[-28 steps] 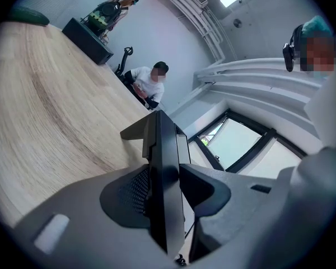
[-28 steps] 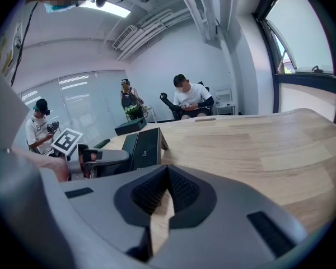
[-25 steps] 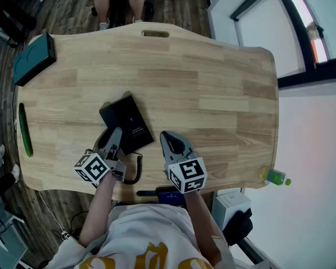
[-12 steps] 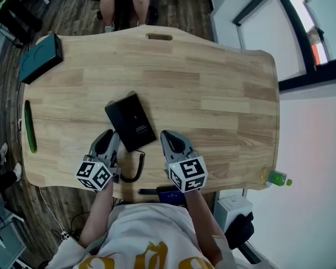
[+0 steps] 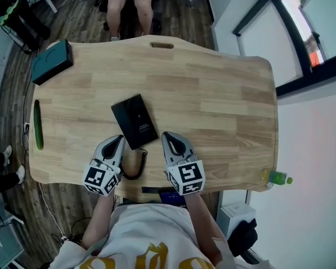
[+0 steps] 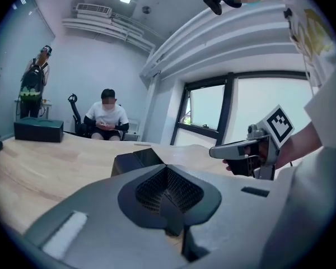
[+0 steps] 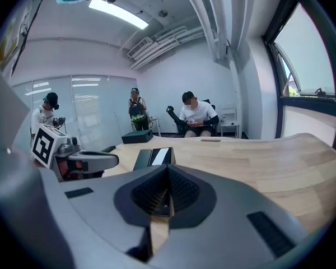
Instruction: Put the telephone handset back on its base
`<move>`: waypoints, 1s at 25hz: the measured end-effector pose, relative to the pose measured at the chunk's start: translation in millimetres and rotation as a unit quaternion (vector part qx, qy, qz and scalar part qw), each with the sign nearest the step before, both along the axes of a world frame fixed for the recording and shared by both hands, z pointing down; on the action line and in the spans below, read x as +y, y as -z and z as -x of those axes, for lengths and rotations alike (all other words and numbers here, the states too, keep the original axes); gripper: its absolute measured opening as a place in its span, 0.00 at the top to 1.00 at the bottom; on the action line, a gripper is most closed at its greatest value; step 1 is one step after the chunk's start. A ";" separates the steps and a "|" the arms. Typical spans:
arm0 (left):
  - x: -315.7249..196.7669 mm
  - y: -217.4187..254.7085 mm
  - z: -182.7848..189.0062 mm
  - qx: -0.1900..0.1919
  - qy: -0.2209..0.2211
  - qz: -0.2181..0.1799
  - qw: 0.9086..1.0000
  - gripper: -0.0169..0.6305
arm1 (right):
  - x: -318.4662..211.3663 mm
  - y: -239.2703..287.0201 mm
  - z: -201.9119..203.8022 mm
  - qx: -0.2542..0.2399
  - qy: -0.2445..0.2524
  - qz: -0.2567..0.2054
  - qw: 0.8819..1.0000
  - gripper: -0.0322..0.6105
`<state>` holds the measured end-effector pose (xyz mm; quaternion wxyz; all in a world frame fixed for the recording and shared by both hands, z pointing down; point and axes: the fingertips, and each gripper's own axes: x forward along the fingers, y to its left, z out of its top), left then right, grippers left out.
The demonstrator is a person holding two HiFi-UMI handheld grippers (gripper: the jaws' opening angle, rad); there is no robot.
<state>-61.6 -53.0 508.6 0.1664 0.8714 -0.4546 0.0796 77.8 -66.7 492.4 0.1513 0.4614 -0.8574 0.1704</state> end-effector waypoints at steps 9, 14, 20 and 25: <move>15.9 34.8 -8.6 -0.020 -0.016 -0.062 0.998 0.97 | 21.0 25.8 8.6 -0.005 0.006 -0.032 0.999 0.94; 25.4 48.0 -7.8 -0.013 -0.008 -0.065 0.998 0.97 | 35.2 38.0 7.2 -0.008 0.003 -0.046 0.999 0.94; 44.5 56.2 -6.3 -0.015 -0.001 -0.072 0.997 0.97 | 54.6 48.5 1.4 -0.008 -0.003 -0.064 0.998 0.94; 56.1 61.7 -5.6 -0.019 0.000 -0.079 0.997 0.97 | 68.3 54.0 -2.0 -0.011 -0.010 -0.073 0.997 0.94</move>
